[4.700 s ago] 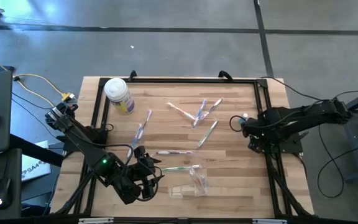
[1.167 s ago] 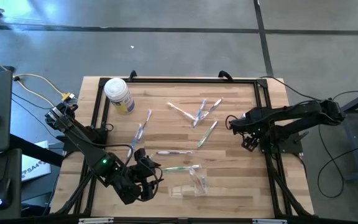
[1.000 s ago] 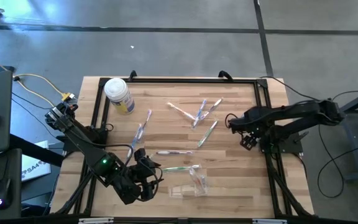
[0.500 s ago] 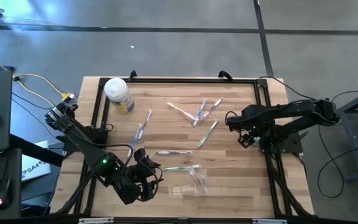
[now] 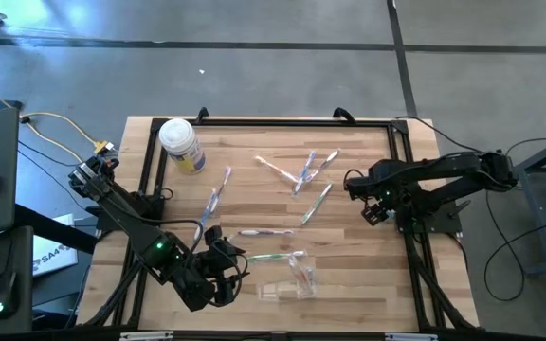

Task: Pick & Place toothbrushing station
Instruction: Put the bottom right mouthwash into the transparent bin

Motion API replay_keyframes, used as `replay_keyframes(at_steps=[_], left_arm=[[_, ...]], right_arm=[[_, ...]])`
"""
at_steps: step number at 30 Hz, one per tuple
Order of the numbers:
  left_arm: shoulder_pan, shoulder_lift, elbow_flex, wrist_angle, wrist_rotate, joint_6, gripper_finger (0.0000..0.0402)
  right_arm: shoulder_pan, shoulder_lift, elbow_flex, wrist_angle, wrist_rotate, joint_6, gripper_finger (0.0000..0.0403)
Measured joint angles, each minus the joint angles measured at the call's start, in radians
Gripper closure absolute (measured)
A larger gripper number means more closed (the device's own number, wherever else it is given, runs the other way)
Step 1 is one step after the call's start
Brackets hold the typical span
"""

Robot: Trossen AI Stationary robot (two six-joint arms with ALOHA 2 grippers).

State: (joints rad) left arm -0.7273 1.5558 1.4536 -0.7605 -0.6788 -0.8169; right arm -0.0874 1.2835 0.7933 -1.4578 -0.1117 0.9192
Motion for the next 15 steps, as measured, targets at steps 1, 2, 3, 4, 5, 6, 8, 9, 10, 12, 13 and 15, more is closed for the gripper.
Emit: replay_keyframes(at_steps=[1,2,3,4,5,6,8,9,10,12,13,15], left_arm=[[0.000,0.000,0.000,0.000,0.000,0.000,0.0140],[0.000,0.000,0.000,0.000,0.000,0.000,0.0140],[0.000,0.000,0.000,0.000,0.000,0.000,0.0140],[0.000,0.000,0.000,-0.001,0.000,0.000,0.0140],[0.000,0.000,0.000,-0.002,0.000,0.000,0.0140],[0.000,0.000,0.000,-0.001,0.000,0.000,0.0140],[0.000,0.000,0.000,-0.001,0.000,0.000,0.0140],[0.000,0.000,0.000,-0.002,0.000,0.000,0.0140],[0.000,0.000,0.000,-0.002,0.000,0.000,0.0140],[0.000,0.000,0.000,-0.002,0.000,0.001,0.0140],[0.000,0.000,0.000,-0.002,0.000,0.002,0.0140],[0.000,0.000,0.000,-0.002,0.000,0.005,0.0140]], right_arm=[[0.000,0.000,0.000,0.000,0.000,0.002,0.0171],[0.000,0.000,0.000,0.000,0.000,0.003,0.0171],[0.000,0.000,0.000,0.000,0.000,0.003,0.0171],[0.000,0.000,0.000,0.000,0.000,0.003,0.0171],[0.000,0.000,0.000,0.000,0.000,0.004,0.0171],[0.000,0.000,0.000,0.000,-0.002,0.004,0.0171],[0.000,0.000,0.000,0.001,-0.002,0.005,0.0171],[0.000,0.000,0.000,0.001,-0.003,0.006,0.0171],[0.000,0.000,0.000,0.001,-0.001,0.012,0.0171],[0.000,0.000,-0.001,0.001,0.001,0.038,0.0171],[0.000,0.000,-0.003,0.003,0.001,0.051,0.0171],[0.000,0.000,-0.004,0.004,0.003,0.076,0.0171]])
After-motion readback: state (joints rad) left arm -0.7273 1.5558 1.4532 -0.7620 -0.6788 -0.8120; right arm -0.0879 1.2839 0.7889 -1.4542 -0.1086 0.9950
